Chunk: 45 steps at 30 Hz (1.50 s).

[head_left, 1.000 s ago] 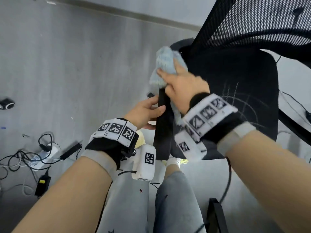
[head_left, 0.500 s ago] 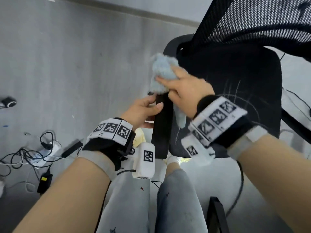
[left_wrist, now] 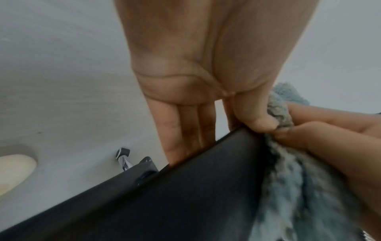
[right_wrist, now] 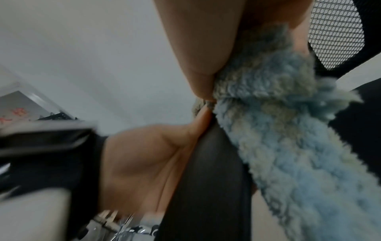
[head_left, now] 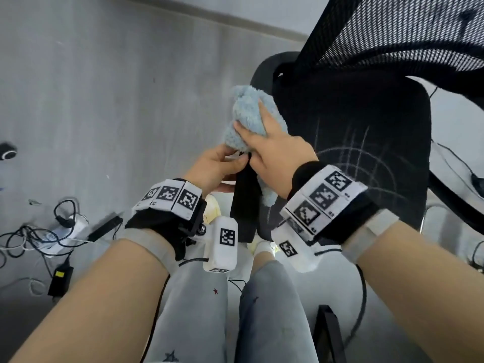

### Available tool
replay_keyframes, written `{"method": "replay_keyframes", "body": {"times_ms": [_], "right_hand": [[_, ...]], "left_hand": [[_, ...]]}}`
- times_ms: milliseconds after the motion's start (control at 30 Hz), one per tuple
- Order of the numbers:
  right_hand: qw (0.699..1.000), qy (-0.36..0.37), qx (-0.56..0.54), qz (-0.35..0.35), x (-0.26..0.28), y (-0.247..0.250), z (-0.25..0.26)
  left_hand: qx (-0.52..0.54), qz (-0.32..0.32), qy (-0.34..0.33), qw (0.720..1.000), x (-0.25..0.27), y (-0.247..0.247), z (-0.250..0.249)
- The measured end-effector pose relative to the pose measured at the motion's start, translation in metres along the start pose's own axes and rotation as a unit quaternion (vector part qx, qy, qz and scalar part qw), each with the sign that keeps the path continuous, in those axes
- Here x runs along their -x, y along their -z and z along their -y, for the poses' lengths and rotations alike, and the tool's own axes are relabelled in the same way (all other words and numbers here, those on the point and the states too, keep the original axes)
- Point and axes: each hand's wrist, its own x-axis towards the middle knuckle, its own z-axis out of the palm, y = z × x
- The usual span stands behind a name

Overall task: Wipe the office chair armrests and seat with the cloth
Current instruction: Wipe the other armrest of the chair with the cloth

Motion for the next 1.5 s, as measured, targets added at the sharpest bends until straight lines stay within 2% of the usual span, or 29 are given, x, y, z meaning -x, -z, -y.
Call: {"method": "replay_keyframes", "body": {"times_ms": [67,133,200,267,367,500,633,700,733,833,900,933,967,1033,1067,1133,1200,1267,1333,1400,1433,1500], "right_hand": [[0.998,-0.009,-0.044,-0.034,-0.021,0.001,-0.011],[0.994,-0.003,-0.080,-0.075,-0.042,0.004,-0.020],[0.986,-0.009,-0.120,-0.117,-0.053,0.005,-0.024],[0.982,-0.013,-0.129,-0.137,-0.045,0.004,-0.021],[0.988,0.011,-0.101,-0.116,-0.008,-0.005,-0.005],[0.990,0.077,-0.097,-0.065,0.042,-0.050,0.011],[0.976,0.160,-0.126,-0.078,0.060,-0.074,0.001],[0.968,0.158,-0.181,-0.076,0.059,-0.070,-0.008],[0.957,0.139,-0.244,-0.067,0.061,-0.067,-0.012],[0.879,0.066,-0.463,-0.089,0.062,-0.051,-0.024],[0.817,0.011,-0.563,-0.126,0.061,-0.044,-0.035],[0.763,-0.010,-0.634,-0.130,0.061,-0.041,-0.042],[0.693,-0.024,-0.711,-0.121,0.062,-0.040,-0.050],[0.546,-0.028,-0.834,-0.080,0.068,-0.044,-0.067],[0.488,-0.021,-0.871,-0.058,0.073,-0.047,-0.075],[0.422,0.004,-0.907,-0.007,0.086,-0.056,-0.090],[0.379,0.038,-0.923,0.051,0.103,-0.064,-0.103],[0.361,0.072,-0.927,0.078,0.119,-0.068,-0.119],[0.388,0.074,-0.917,0.055,0.132,-0.074,-0.140],[0.413,0.039,-0.909,0.034,0.140,-0.081,-0.161],[0.416,0.013,-0.909,0.028,0.142,-0.085,-0.171],[0.411,-0.039,-0.911,0.012,0.144,-0.092,-0.186]], "left_hand": [[0.013,-0.005,0.014,1.000,0.003,-0.001,0.009],[0.037,-0.012,0.061,0.997,0.007,-0.002,0.020],[0.060,0.004,0.101,0.993,0.013,-0.002,0.028],[0.107,0.032,0.104,0.988,0.017,-0.002,0.031],[0.198,0.064,0.091,0.974,0.019,-0.004,0.025],[0.259,0.059,0.058,0.962,0.015,-0.005,0.023],[0.271,0.080,0.066,0.957,0.014,-0.004,0.019],[0.238,0.066,0.066,0.967,0.011,-0.003,0.019],[0.209,0.048,0.059,0.975,0.010,-0.004,0.020],[0.081,-0.038,-0.022,0.996,0.008,-0.005,0.016],[0.004,-0.129,-0.112,0.985,0.012,-0.011,0.007],[-0.016,-0.157,-0.160,0.974,0.014,-0.015,0.002],[-0.028,-0.160,-0.206,0.965,0.018,-0.023,-0.005],[-0.070,-0.126,-0.270,0.952,0.024,-0.041,-0.015],[-0.093,-0.106,-0.284,0.948,0.025,-0.053,-0.018],[-0.115,-0.073,-0.291,0.947,0.022,-0.077,-0.018],[-0.105,-0.065,-0.250,0.960,0.014,-0.100,-0.010],[-0.050,-0.048,-0.156,0.985,0.005,-0.122,0.004],[0.022,0.008,-0.053,0.998,-0.001,-0.143,0.019],[0.031,0.053,0.002,0.998,-0.005,-0.163,0.034],[0.024,0.050,0.010,0.998,-0.008,-0.174,0.040],[0.018,-0.001,0.001,1.000,-0.014,-0.191,0.048]]}}
